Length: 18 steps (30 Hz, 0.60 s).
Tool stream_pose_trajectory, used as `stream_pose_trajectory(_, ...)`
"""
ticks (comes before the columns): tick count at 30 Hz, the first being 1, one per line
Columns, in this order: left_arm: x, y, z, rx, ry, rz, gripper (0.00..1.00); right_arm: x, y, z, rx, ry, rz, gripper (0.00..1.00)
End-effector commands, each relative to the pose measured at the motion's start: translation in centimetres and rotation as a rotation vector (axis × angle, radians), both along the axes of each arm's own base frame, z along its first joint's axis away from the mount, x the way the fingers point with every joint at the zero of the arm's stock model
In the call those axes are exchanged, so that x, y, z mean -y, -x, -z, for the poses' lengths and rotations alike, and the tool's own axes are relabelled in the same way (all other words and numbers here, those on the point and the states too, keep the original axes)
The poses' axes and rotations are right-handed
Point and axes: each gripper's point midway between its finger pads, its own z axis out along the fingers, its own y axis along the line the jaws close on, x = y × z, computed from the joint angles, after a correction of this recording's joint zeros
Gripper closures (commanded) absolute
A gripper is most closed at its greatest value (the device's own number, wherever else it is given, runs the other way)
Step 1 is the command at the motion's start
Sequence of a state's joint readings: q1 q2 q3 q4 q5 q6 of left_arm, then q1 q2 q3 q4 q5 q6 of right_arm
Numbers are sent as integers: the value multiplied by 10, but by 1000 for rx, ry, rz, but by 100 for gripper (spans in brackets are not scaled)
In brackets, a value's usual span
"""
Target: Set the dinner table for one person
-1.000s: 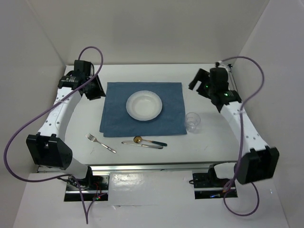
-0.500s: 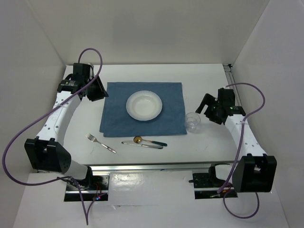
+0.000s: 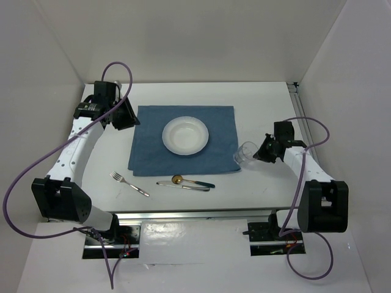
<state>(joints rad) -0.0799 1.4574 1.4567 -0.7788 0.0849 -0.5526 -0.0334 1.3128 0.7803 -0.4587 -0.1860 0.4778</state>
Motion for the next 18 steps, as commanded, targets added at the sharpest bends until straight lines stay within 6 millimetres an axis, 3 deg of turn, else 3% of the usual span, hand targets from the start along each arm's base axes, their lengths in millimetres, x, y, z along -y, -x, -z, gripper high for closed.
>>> stream_pose_trajectory(1,1,-11,-15,60,0,14,55,19,-26,-29,127,70,95,100)
stream_pose_trajectory(5,1,-14,-16,61,0,14,55,30,-56,-92,295,135,120,100)
stream_pose_trajectory(6,1,-16,-17,70,1,14,55,31,-65,-90,278,159,111,100)
stream_pose_trajectory(7,1,-16,-17,68,9,5,55,24,-82,-112,328,174,91,100)
stream_pose_trajectory(8,1,-17,-15,68,9,5,55,22,-92,-116,335,193,84,100)
stream_pose_trajectory(14,0,-11,-10,46,13,-17,55,-29,-173,-119,317,158,-56,100)
stream_pose_trajectory(15,-2,-8,-5,29,4,-24,55,-43,-191,-112,301,155,-82,100)
stream_pose_trajectory(17,-4,-5,-3,19,0,-39,55,-56,-206,-108,298,153,-104,100)
stream_pose_trajectory(18,-4,-3,-1,10,-1,-39,55,-58,-214,-88,254,150,-100,100)
